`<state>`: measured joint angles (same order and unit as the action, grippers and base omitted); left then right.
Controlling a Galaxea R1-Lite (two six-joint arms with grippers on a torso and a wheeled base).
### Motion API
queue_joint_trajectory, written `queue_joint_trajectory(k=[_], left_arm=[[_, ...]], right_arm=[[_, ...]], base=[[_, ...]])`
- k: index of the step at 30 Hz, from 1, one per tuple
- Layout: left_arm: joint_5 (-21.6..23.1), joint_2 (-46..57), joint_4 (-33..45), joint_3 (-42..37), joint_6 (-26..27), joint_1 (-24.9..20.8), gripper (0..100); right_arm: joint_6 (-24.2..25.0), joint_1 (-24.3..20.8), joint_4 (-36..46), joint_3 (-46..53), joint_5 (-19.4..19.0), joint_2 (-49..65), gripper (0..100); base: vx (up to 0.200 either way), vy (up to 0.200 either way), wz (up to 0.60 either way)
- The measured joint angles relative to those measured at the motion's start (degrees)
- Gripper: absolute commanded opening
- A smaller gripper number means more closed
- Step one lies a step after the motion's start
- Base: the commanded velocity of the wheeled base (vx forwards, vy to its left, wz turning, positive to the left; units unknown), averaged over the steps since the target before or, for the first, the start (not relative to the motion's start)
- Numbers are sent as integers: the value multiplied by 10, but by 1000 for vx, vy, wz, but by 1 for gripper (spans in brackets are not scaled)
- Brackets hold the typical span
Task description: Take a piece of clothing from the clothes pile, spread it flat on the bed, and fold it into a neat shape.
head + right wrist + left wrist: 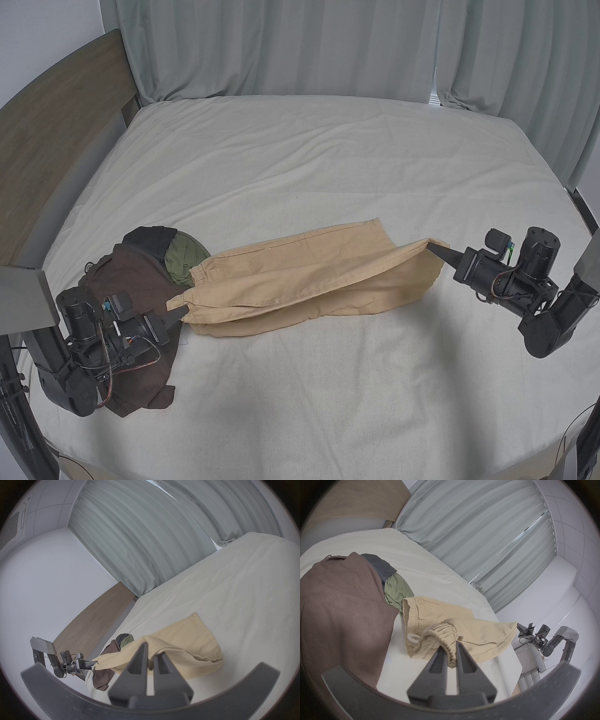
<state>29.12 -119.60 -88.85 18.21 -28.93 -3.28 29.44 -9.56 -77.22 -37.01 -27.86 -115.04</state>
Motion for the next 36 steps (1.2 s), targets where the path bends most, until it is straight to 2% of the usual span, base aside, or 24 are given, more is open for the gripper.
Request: queue_joint_trajectory(k=[17, 36], left_arm=[[-18, -4, 0, 23, -20, -4, 0], [-29, -66, 0, 120, -27, -5, 0]], right_arm=[[0, 2, 144, -141, 0, -13, 0], [0, 6, 220, -310, 1, -98, 0]], base=[[0, 0, 0], [0, 0, 0]])
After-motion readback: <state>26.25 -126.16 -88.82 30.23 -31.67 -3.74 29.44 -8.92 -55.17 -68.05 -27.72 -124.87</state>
